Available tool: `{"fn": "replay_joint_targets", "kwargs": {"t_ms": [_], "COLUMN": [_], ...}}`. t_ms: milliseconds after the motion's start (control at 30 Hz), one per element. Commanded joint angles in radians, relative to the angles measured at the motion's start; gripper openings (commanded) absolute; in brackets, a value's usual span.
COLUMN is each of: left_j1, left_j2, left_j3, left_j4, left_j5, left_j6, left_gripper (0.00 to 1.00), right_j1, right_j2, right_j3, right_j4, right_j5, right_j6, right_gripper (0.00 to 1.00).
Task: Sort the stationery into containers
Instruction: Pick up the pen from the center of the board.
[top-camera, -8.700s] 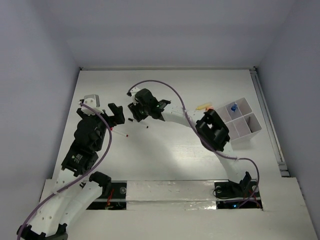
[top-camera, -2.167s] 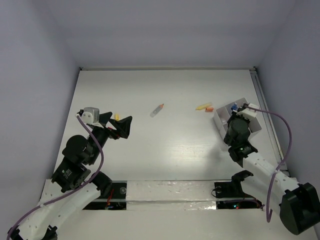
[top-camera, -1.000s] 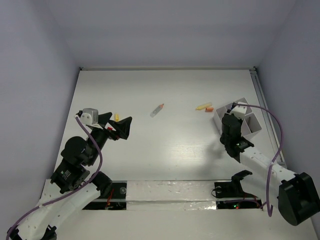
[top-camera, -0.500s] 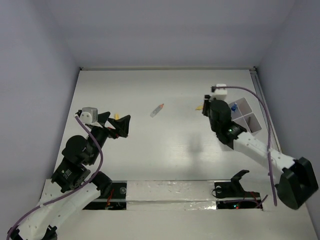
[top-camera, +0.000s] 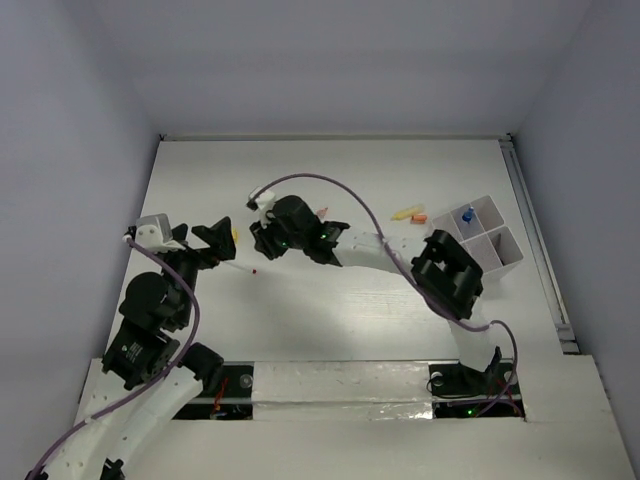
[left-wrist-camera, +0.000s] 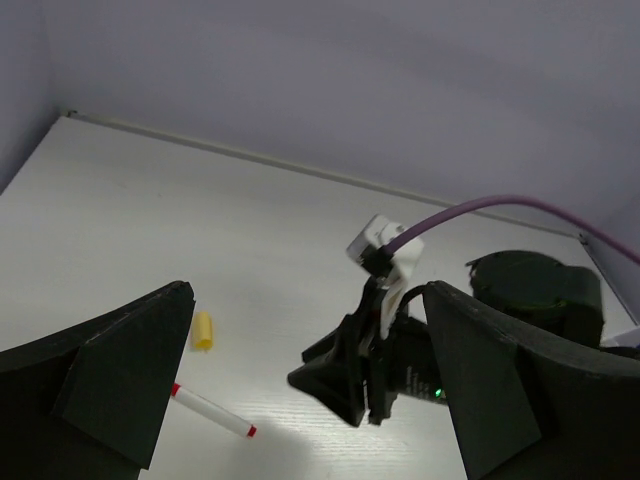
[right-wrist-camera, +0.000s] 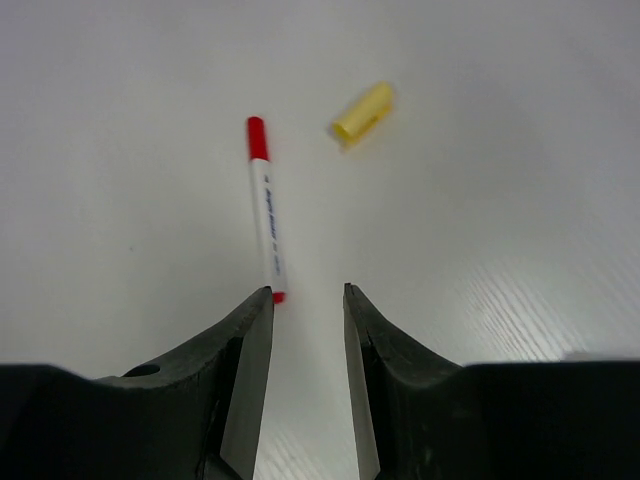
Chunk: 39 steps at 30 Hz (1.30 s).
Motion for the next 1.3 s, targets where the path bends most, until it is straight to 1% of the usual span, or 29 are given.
{"fn": "replay_joint_targets", "kwargs": {"t_ms": [0,33,67,100,167,200,267,300,333,400,433,533,633,733,767,867,933,1167,1200,1267], "left_j1": [0.008,0.008,0.008,0.008,0.008,0.017,0.017,0.017,0.017,0.026,0.037,0.058,0.069,0.08,0.08,0.08,0.08,0.08,0.08,0.08], "left_j2": [-0.059,-0.068,-0.079,-0.096,-0.107,-0.11,-0.107,-0.101,-0.098,-0.079,-0.075,-0.061,-0.059,-0.059,-0.059,-0.061,-0.058,-0.059,-0.061,-0.061], "left_j3": [-0.004,-0.005,-0.008,-0.011,-0.014,-0.017,-0.019,-0.019,-0.02,-0.02,-0.019,-0.017,-0.019,-0.02,-0.02,-0.02,-0.019,-0.017,-0.019,-0.019], "left_j4": [0.037,0.038,0.043,0.044,0.053,0.055,0.057,0.058,0.06,0.063,0.064,0.066,0.072,0.073,0.073,0.075,0.078,0.078,0.08,0.08], "left_j5": [-0.109,-0.118,-0.138,-0.147,-0.166,-0.169,-0.178,-0.178,-0.171,-0.16,-0.154,-0.126,-0.094,-0.091,-0.089,-0.079,-0.071,-0.06,-0.06,-0.059], "left_j6": [-0.011,-0.009,-0.009,-0.006,-0.004,-0.003,-0.001,-0.001,0.0,0.0,0.0,-0.001,-0.004,-0.004,-0.003,-0.004,-0.003,-0.006,-0.006,-0.004], "left_gripper": [0.99,0.99,0.99,0.99,0.99,0.99,0.99,0.99,0.99,0.99,0.99,0.99,0.99,0.99,0.99,0.99,0.99,0.99,0.99,0.99], "right_j1": [0.041,0.053,0.053,0.053,0.064,0.064,0.085,0.085,0.085,0.095,0.095,0.095,0.095,0.095,0.104,0.104,0.113,0.151,0.151,0.151], "right_j2": [0.085,0.118,0.152,0.215,0.286,0.354,0.418,0.447,0.496,0.531,0.554,0.574,0.617,0.677,0.689,0.712,0.728,0.749,0.746,0.719], "right_j3": [0.174,0.214,0.287,0.323,0.412,0.508,0.602,0.686,0.723,0.776,0.809,0.827,0.863,0.915,0.938,0.94,0.946,0.928,0.92,0.879], "right_j4": [-0.072,-0.087,-0.1,-0.107,-0.161,-0.182,-0.241,-0.258,-0.285,-0.299,-0.311,-0.298,-0.304,-0.337,-0.344,-0.344,-0.359,-0.46,-0.466,-0.469], "right_j5": [-0.087,-0.091,-0.097,-0.101,-0.104,-0.101,-0.088,-0.084,-0.086,-0.097,-0.098,-0.094,-0.106,-0.114,-0.111,-0.098,-0.088,0.032,0.038,0.04], "right_j6": [-0.038,-0.041,-0.045,-0.047,-0.05,-0.05,-0.096,-0.102,-0.11,-0.125,-0.131,-0.148,-0.159,-0.161,-0.161,-0.177,-0.191,-0.326,-0.326,-0.311], "right_gripper": [0.4,0.41,0.41,0.41,0.42,0.42,0.42,0.42,0.42,0.43,0.45,0.47,0.47,0.46,0.45,0.43,0.39,0.35,0.34,0.26]}}
